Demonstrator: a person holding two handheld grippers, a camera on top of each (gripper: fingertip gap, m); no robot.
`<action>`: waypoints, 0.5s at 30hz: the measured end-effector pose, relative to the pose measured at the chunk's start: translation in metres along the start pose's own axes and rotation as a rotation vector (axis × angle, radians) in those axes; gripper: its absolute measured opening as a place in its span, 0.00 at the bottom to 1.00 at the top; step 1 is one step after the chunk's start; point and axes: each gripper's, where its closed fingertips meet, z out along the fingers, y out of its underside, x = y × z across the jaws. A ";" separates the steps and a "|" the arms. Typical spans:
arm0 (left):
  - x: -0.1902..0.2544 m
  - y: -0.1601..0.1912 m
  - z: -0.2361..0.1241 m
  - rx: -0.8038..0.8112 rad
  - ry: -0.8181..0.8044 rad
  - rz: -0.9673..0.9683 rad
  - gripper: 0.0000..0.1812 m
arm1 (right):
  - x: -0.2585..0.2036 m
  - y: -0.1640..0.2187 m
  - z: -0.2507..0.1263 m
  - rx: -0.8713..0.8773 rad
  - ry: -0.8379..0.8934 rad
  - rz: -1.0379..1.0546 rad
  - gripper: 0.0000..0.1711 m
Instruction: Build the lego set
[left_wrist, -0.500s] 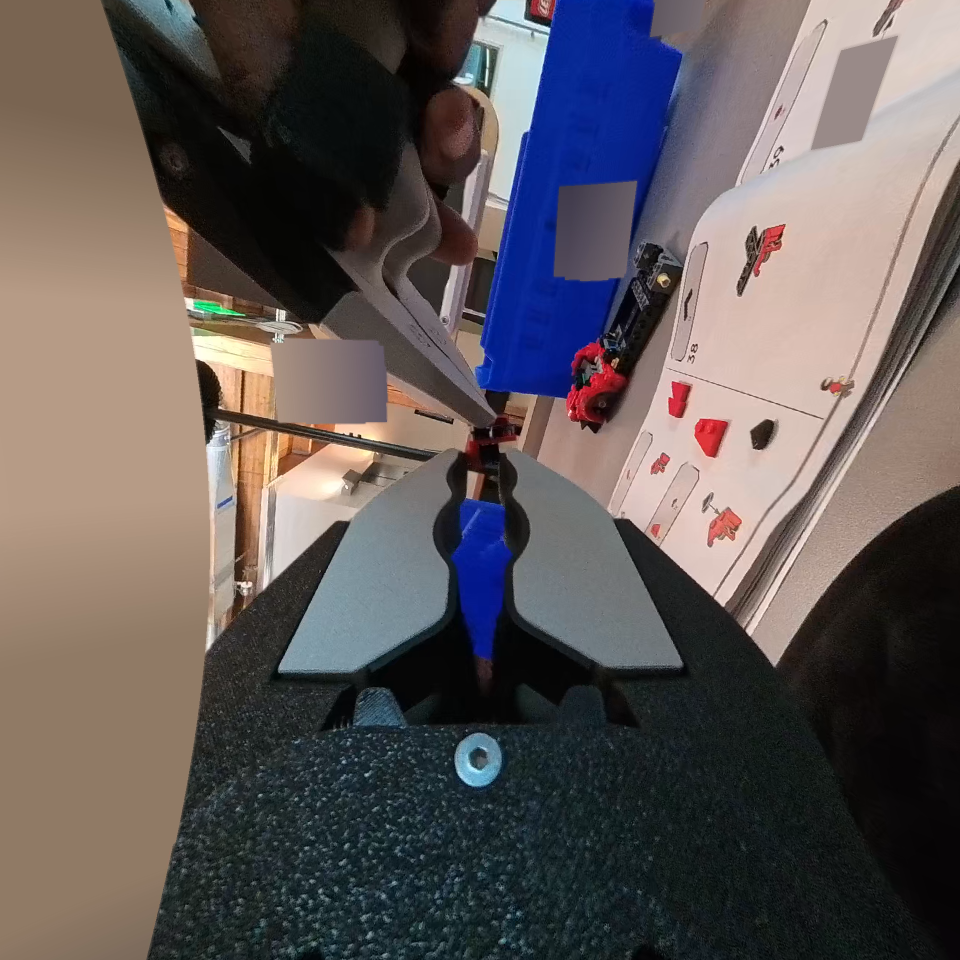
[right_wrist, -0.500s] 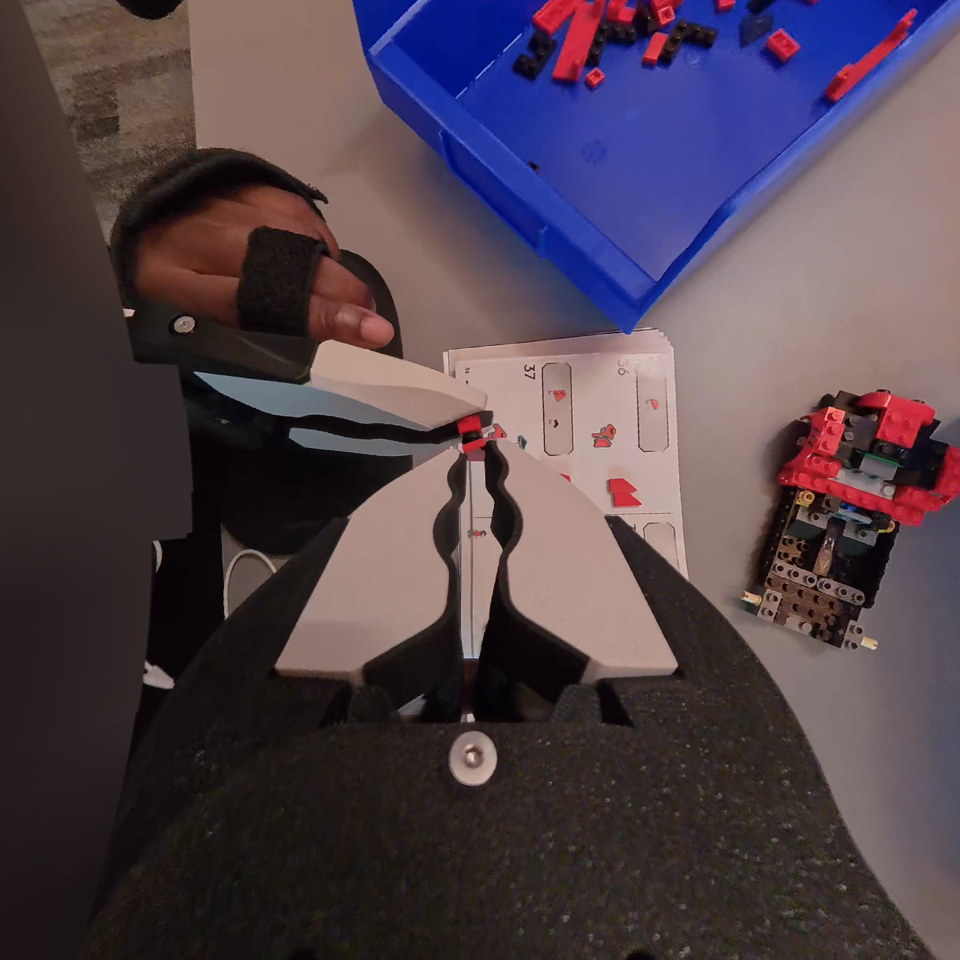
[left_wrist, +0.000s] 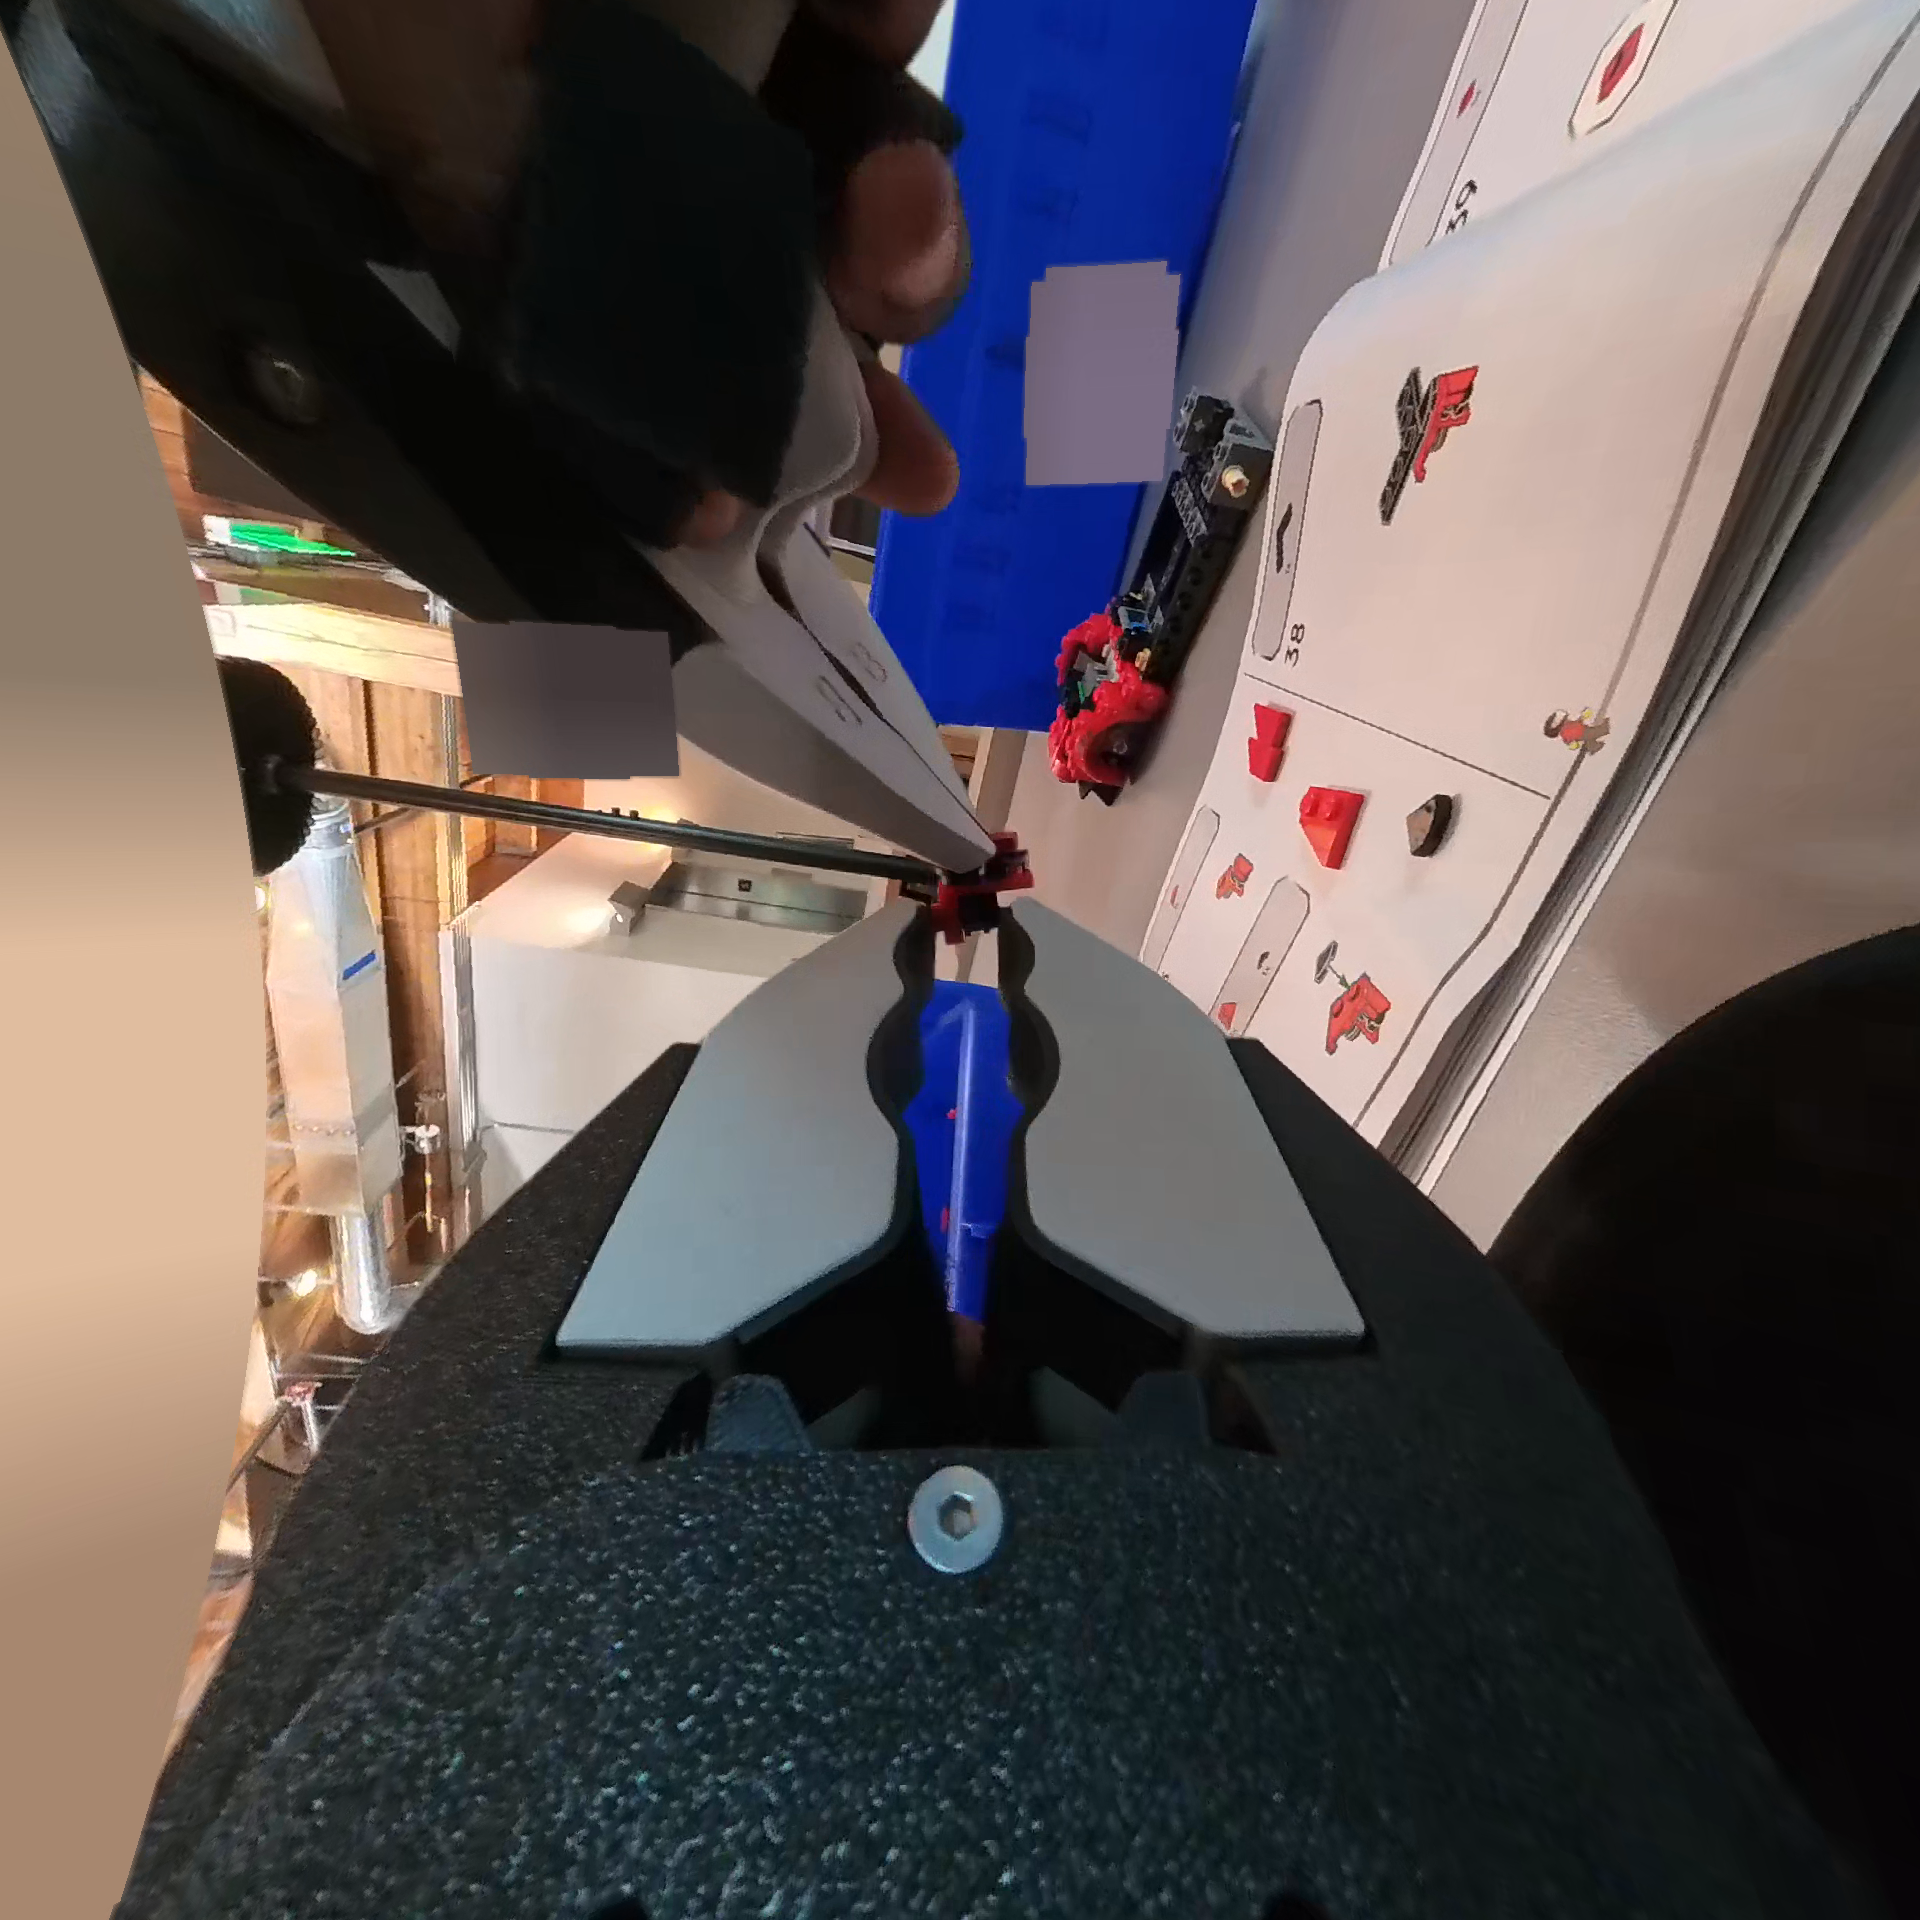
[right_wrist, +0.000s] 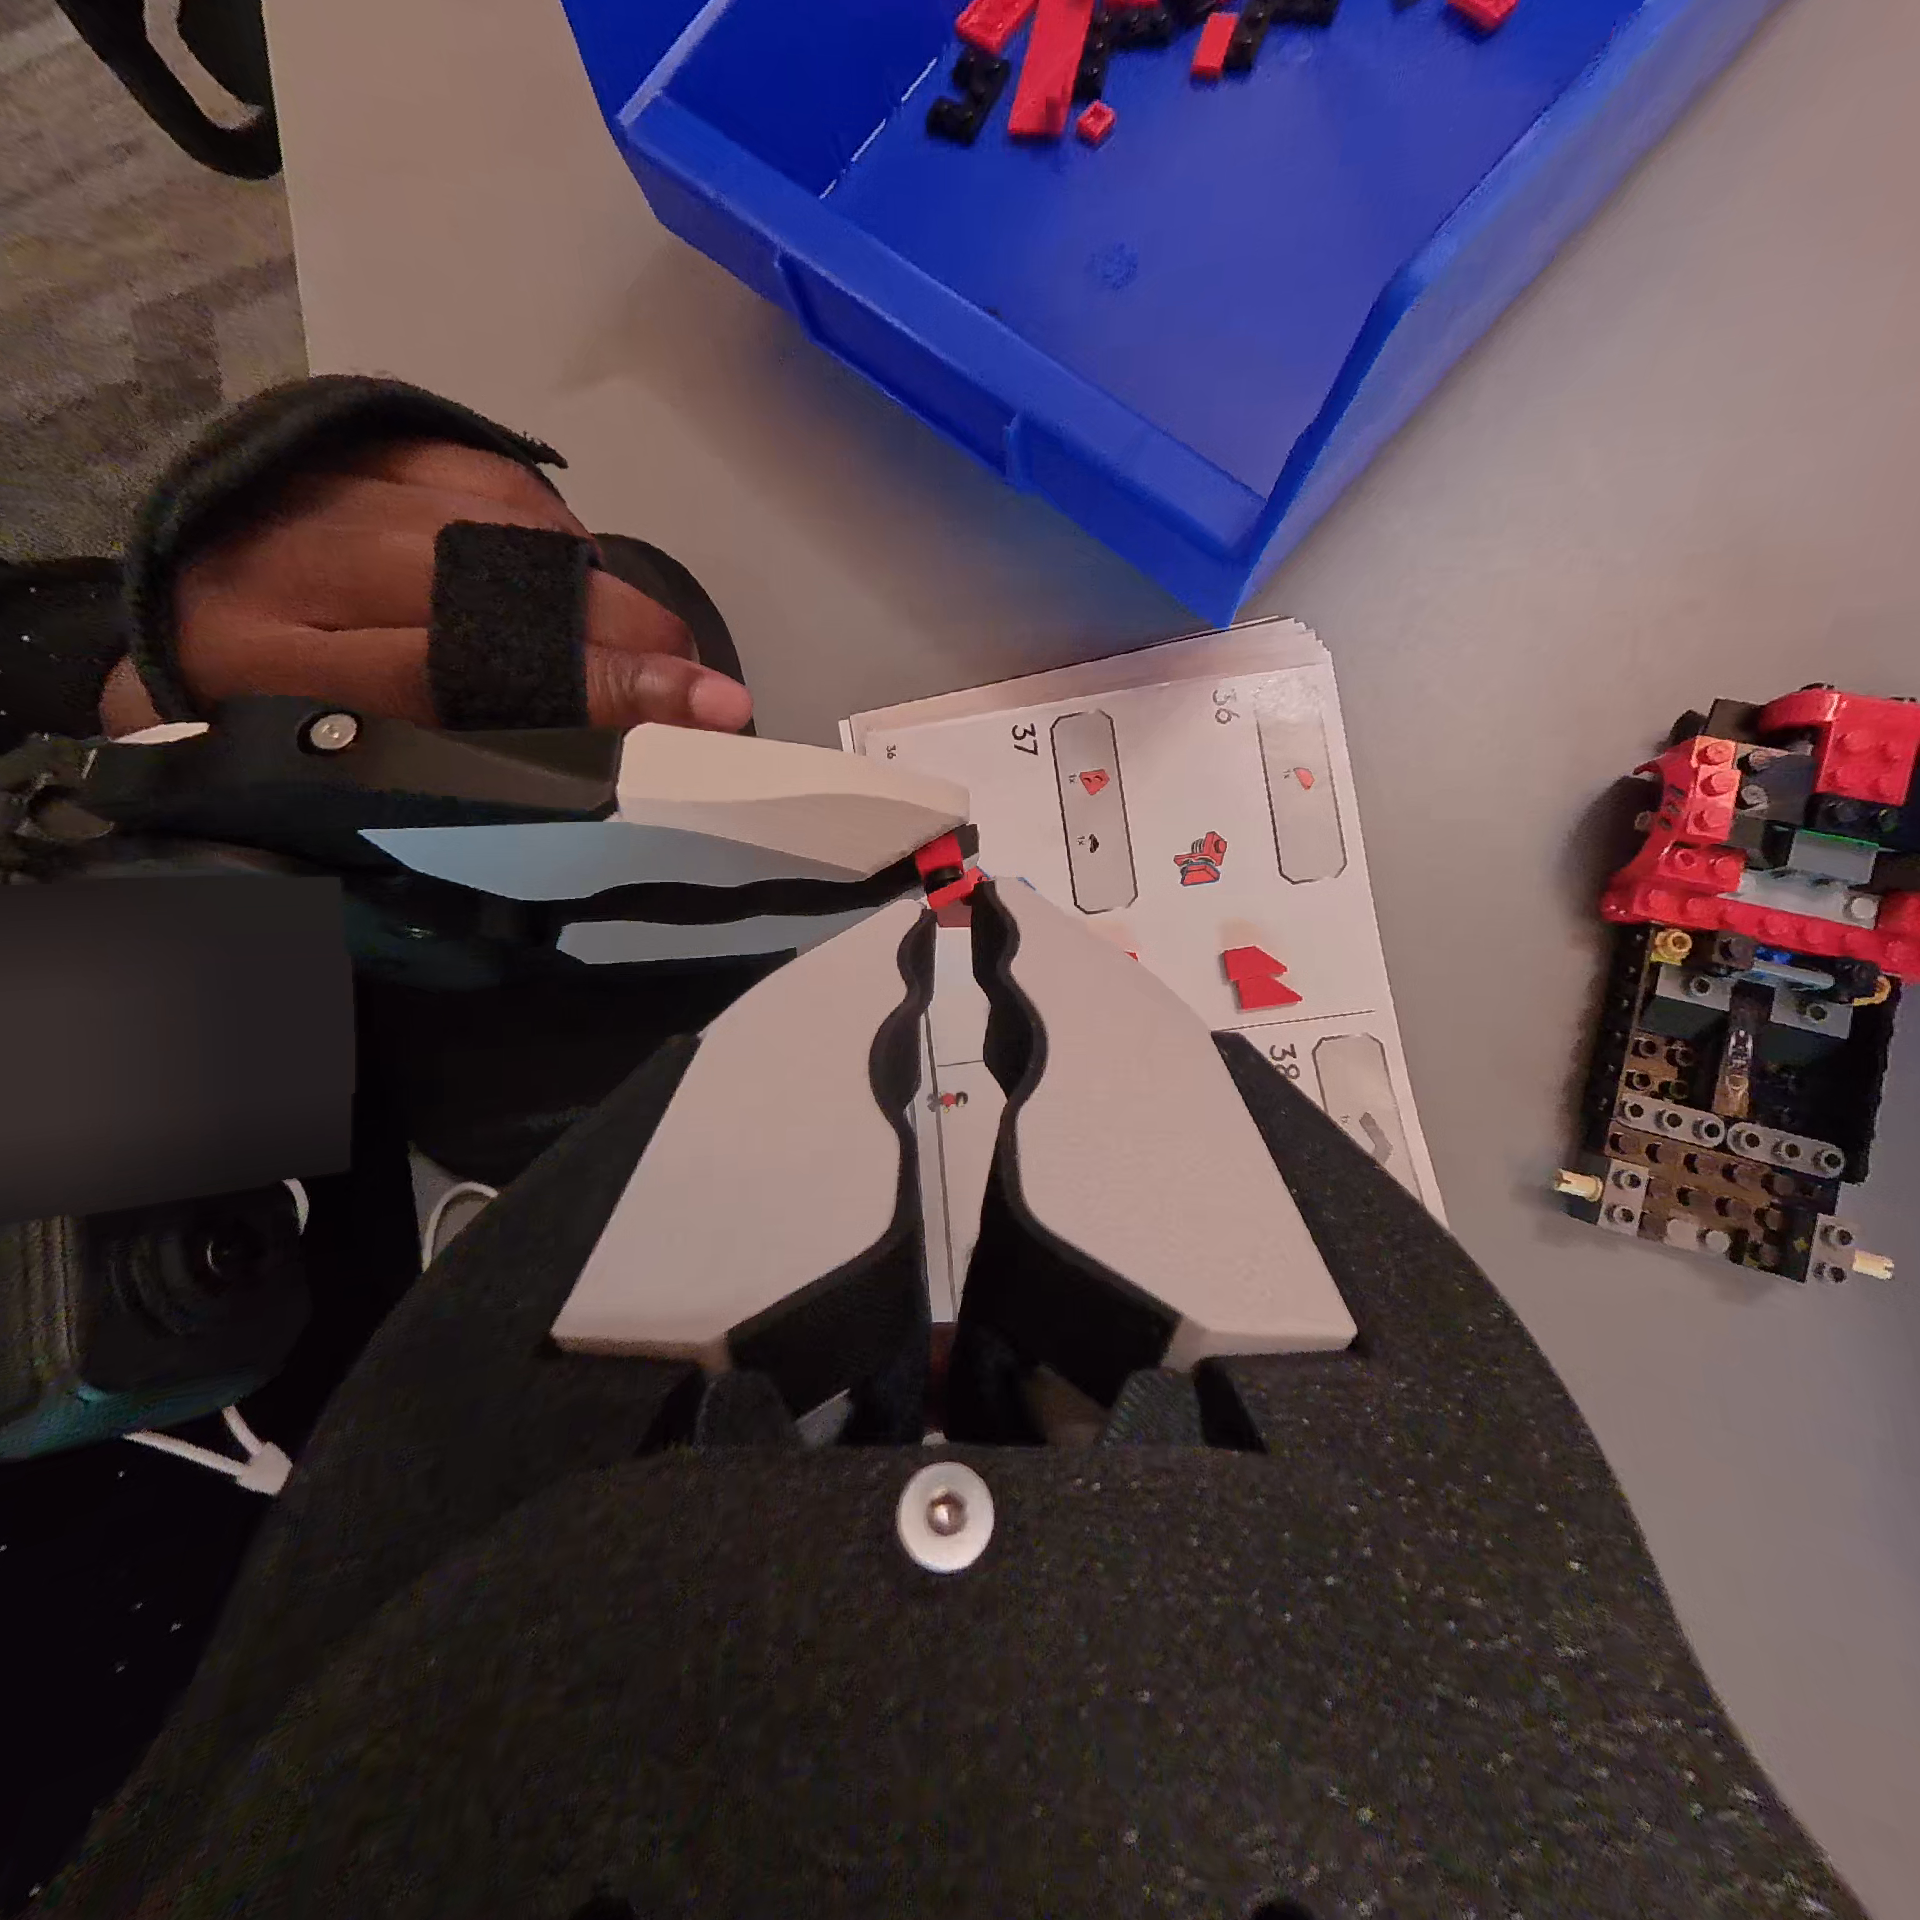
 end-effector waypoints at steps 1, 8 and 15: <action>0.000 0.000 0.000 -0.004 0.003 -0.002 0.05 | 0.000 0.000 0.001 0.005 0.002 0.007 0.04; 0.004 0.004 0.001 -0.037 0.027 -0.002 0.05 | 0.004 0.001 0.008 0.039 0.026 0.047 0.04; 0.006 0.005 0.004 -0.056 0.049 -0.027 0.05 | 0.008 0.002 0.012 0.042 0.067 0.031 0.04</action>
